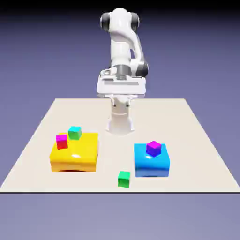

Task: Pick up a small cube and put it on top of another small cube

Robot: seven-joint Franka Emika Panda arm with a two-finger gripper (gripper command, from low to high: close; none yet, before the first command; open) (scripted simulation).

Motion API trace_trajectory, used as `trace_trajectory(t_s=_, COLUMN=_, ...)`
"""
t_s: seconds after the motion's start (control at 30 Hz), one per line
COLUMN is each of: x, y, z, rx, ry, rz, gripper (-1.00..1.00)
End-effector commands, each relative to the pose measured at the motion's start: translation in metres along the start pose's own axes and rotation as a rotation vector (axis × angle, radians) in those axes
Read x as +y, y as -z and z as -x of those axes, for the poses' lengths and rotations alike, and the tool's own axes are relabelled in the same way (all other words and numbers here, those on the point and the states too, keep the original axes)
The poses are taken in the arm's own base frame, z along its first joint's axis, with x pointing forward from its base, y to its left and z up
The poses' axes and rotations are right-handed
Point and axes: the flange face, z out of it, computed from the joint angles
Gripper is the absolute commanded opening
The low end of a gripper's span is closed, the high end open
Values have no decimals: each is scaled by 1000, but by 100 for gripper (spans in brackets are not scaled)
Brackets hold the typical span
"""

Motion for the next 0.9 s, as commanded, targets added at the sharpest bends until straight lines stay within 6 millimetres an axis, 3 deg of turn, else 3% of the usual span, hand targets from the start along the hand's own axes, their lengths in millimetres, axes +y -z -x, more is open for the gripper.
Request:
trace_trajectory(t_s=0.0, x=-1, y=-10, z=1, rx=-33, ry=41, rz=12, gripper=0)
trace_trajectory(t_s=0.23, x=-1, y=-86, z=20, rx=-260, ry=349, rz=89, gripper=0)
trace_trajectory(t_s=0.53, x=11, y=-178, z=60, rx=-545, ry=782, rz=172, gripper=0)
trace_trajectory(t_s=0.87, x=35, y=-256, z=102, rx=-842, ry=1275, rz=256, gripper=0)
